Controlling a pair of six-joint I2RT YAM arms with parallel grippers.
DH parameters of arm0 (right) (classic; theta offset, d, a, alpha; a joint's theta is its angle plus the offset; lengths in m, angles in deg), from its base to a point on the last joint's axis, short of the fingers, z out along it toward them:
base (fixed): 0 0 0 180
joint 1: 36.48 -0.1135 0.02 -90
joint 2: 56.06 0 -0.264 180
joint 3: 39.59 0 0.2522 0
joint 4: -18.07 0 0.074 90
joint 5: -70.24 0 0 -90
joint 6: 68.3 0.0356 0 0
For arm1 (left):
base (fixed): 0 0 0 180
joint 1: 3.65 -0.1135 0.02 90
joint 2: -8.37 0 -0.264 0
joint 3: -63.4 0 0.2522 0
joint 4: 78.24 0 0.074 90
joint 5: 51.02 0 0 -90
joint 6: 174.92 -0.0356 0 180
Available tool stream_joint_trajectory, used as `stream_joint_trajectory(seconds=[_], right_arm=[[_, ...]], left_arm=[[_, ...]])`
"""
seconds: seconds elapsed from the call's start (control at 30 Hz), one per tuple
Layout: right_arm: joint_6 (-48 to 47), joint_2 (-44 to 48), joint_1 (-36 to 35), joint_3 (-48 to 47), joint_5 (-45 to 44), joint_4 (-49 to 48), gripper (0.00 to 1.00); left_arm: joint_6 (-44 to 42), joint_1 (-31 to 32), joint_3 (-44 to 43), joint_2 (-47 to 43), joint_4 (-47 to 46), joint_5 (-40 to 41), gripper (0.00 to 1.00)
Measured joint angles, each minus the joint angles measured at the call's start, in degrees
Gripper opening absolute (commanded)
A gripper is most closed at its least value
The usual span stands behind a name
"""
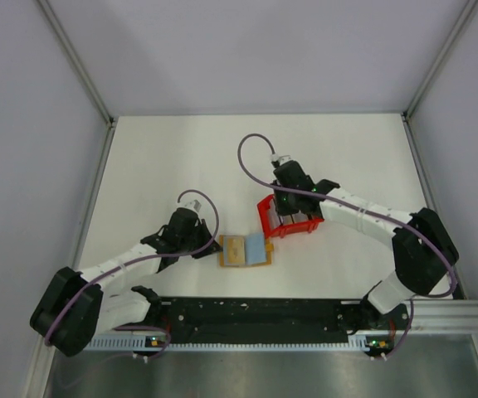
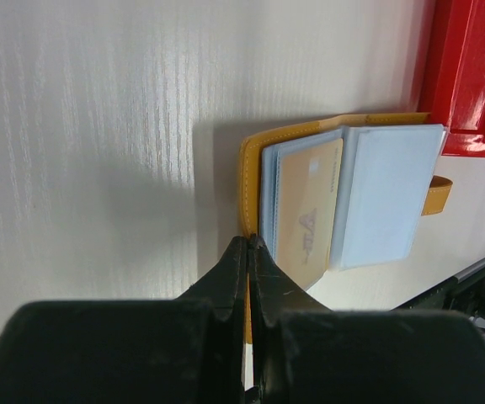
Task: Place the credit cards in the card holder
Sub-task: Pick up the credit card from the storage box.
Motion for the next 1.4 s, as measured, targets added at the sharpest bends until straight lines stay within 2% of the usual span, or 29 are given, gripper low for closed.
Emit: stream_joint_trajectory(seconds=[0.3, 0.47, 0.63, 0.93, 1.3, 1.4], right_arm=[[-0.1, 5.1, -4.0, -0.7, -14.5, 2.4, 0.00], [0.9, 4.9, -9.4, -1.4, -25.2, 4.2, 0.00], [2.7, 0.5, -13.2, -5.9, -33.8, 5.8, 0.00], [5.0, -2.6, -13.3, -6.3, -32.8, 8.0, 0.00], [6.1, -4.3, -12.8, -6.4, -25.9, 8.4, 0.00], [6.3, -5.5, -11.8, -6.6, -22.8, 8.3, 0.06]], left_arm=[[0.0, 0.0, 0.0, 0.0, -0.2, 0.0, 0.00], [0.0, 0.0, 0.0, 0.4, -0.2, 0.0, 0.00], [0.0, 0.0, 0.0, 0.4, -0.2, 0.0, 0.00], [0.0, 0.0, 0.0, 0.4, -0.2, 0.0, 0.00], [0.0, 0.0, 0.0, 0.7, -0.2, 0.0, 0.00], [0.0, 0.0, 0.0, 0.7, -0.2, 0.0, 0.00]])
